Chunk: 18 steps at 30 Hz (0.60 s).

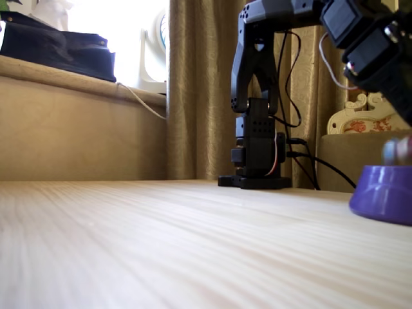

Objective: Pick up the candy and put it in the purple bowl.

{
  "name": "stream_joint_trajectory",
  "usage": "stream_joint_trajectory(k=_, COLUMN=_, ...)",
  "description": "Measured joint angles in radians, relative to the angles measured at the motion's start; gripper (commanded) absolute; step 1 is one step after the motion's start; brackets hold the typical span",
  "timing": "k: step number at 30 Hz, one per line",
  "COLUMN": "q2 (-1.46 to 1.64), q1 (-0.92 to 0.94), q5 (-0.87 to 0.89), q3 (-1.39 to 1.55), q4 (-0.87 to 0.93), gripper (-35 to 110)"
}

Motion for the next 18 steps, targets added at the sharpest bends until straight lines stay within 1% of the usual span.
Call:
stream_joint_trajectory(k=1, q2=0.009, q1=0.005, q5=-0.006, q3=0.002, q4=0.0, gripper=18)
stream_joint_trajectory(k=6, q2=0.052, q1=0.008, q5=-0.009, q3=0.003, q4=0.017, gripper=18)
stream_joint_trajectory(k=10, q2=0.087, q1=0.025, q5=-0.035, q3=0.003, q4=0.064, gripper=0)
stream_joint_trajectory(k=14, q2=0.114, q1=0.083, q5=-0.092, q3=-0.069, q4=0.129, gripper=0)
stream_joint_trajectory(k=18, q2=0.15, q1=0.204, q5=-0.198, q3=-0.164, q4=0.181, gripper=0)
